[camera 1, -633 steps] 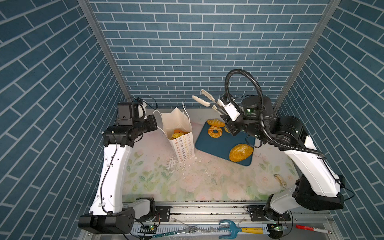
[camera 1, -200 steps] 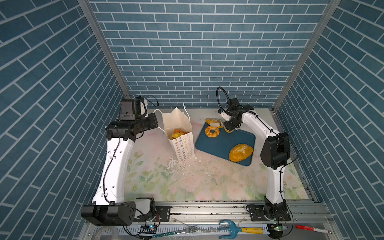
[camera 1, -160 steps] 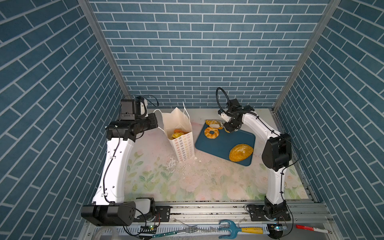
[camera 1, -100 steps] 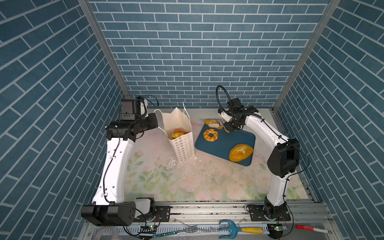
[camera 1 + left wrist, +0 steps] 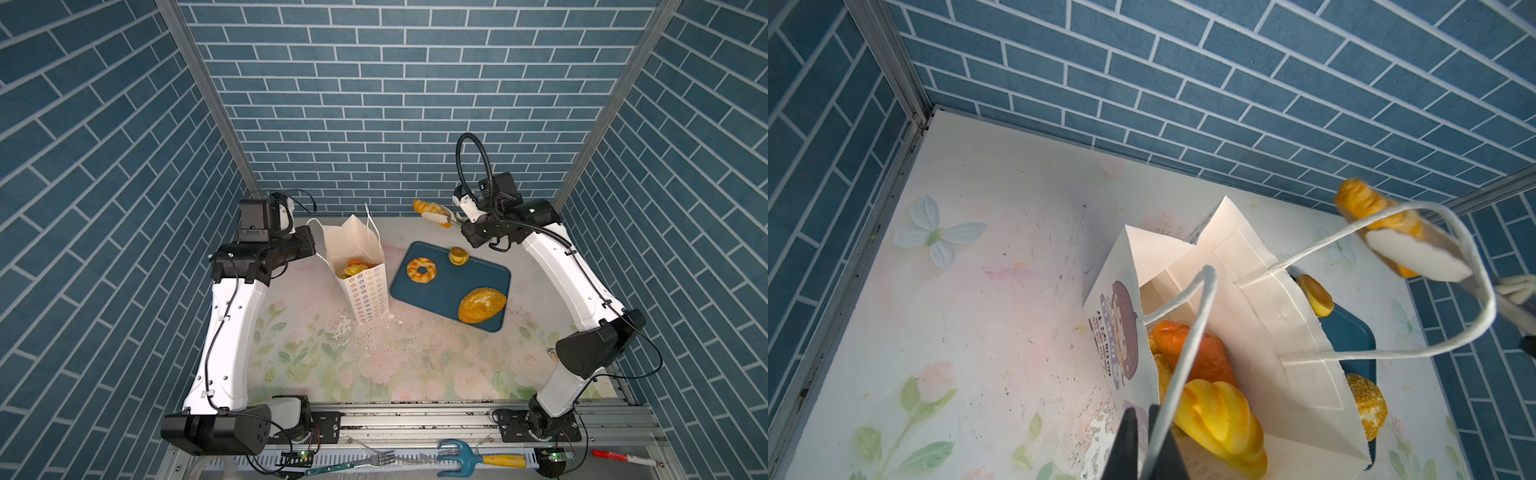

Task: Place the fake bread into the paper bag
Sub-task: 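Lift the croissant with the tongs and lower it into the bag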

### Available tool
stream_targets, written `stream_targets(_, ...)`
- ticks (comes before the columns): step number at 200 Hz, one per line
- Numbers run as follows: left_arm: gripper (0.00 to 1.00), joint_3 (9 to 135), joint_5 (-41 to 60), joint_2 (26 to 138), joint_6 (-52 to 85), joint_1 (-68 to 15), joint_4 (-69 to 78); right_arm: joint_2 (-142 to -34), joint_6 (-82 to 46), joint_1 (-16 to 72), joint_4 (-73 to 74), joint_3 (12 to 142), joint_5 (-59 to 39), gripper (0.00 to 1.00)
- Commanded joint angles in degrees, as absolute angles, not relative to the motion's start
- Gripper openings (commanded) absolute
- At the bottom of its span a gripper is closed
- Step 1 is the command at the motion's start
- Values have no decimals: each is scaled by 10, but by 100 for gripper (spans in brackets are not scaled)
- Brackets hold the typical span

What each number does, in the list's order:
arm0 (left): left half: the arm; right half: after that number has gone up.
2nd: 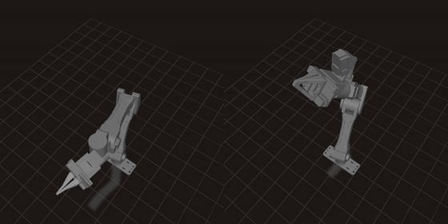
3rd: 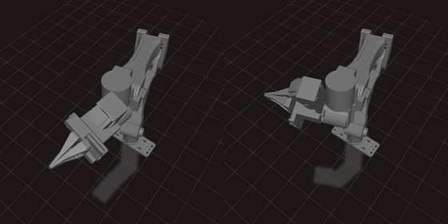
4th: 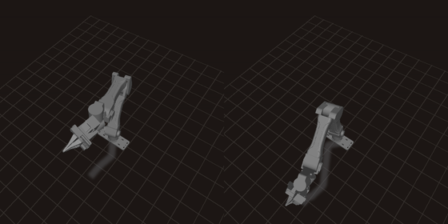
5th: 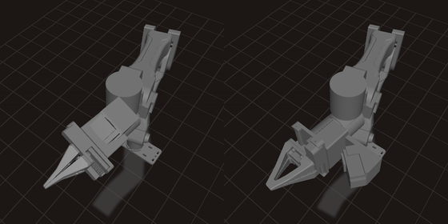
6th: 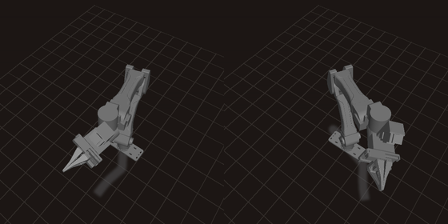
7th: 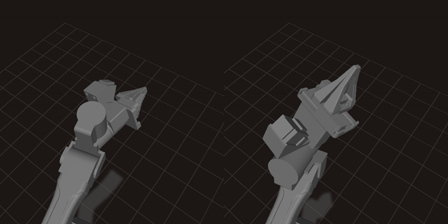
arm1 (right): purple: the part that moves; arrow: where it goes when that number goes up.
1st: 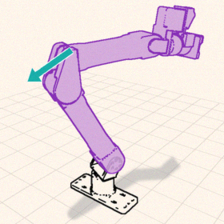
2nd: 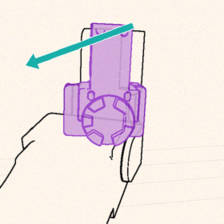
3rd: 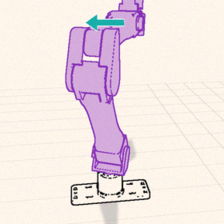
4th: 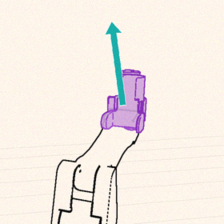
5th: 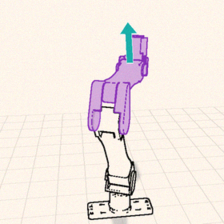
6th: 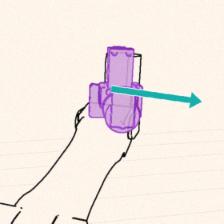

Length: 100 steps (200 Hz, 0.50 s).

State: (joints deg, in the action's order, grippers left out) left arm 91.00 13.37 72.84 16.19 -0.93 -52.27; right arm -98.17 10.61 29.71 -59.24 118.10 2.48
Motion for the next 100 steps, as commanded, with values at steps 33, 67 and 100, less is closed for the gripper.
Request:
stream_targets(33,10,891,140,710,182,-8,-502,-935,54,395,-634,1336,-31,22)
stream_targets(67,10,885,142,703,196,-10,-492,-941,43,446,-637,1368,-46,22)
stream_targets(100,10,875,140,694,201,-10,-488,-950,12,483,-636,1375,-83,22)
